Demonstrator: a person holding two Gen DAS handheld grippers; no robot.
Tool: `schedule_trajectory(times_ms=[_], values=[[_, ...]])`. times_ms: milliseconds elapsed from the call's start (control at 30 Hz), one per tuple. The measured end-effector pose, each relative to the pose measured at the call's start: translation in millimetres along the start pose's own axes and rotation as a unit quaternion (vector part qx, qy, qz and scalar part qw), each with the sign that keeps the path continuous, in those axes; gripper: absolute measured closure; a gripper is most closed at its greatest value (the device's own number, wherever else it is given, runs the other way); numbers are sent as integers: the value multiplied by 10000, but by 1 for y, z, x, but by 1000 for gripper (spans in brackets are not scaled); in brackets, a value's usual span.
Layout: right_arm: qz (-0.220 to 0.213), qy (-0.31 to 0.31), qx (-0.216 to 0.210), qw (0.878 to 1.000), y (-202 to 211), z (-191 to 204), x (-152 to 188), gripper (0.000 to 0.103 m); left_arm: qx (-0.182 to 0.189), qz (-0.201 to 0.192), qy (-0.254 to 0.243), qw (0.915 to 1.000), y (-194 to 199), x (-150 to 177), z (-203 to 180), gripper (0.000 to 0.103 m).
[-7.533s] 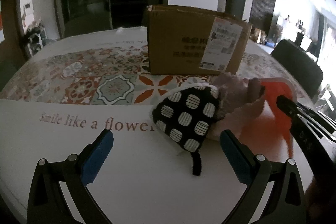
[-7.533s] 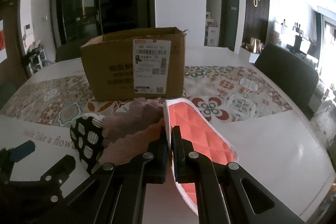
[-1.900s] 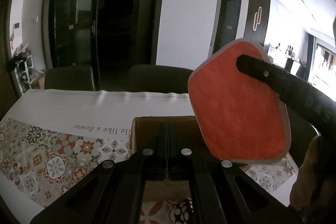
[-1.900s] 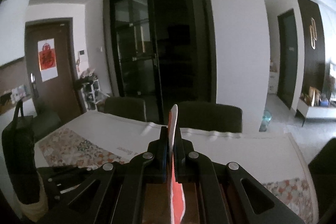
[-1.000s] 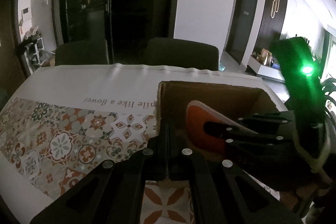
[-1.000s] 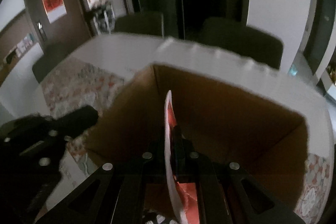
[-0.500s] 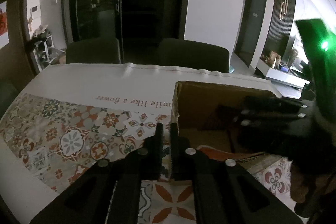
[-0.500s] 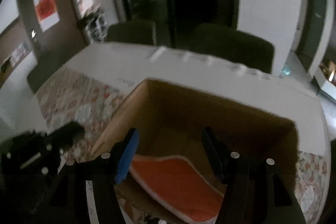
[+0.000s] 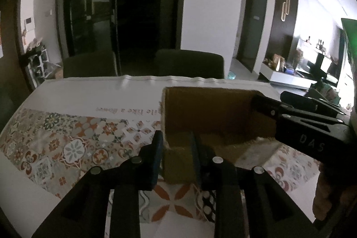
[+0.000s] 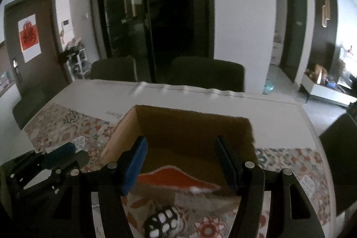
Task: Organize soft objects
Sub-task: 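Move the right gripper back to the pink fuzzy towel on the table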
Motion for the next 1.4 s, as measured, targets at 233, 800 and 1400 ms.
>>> schedule_trajectory(times_ms=[233,800,1400], values=[[25,-243,548,9982,25,-16,32,29,200,63,-255,9995,6,23,-17,67],[546,-549,1185,9899,57,-27,121,24,385,560,-516,9964,-7,81,-42,49],[1526,-1324,976,9745,13,-47,175,24,696,1268,-425,9886,-79,105,-57,51]])
Point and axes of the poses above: each gripper's, at about its wrist camera, not at the fingertips, and y roughly against the way its jaws point, z to its left, x to its underside, the point moved 1 cm from there along -y, roughly the way its jaws point, and after that the axes turned 5 degrees about x, right-handed, at the moved point
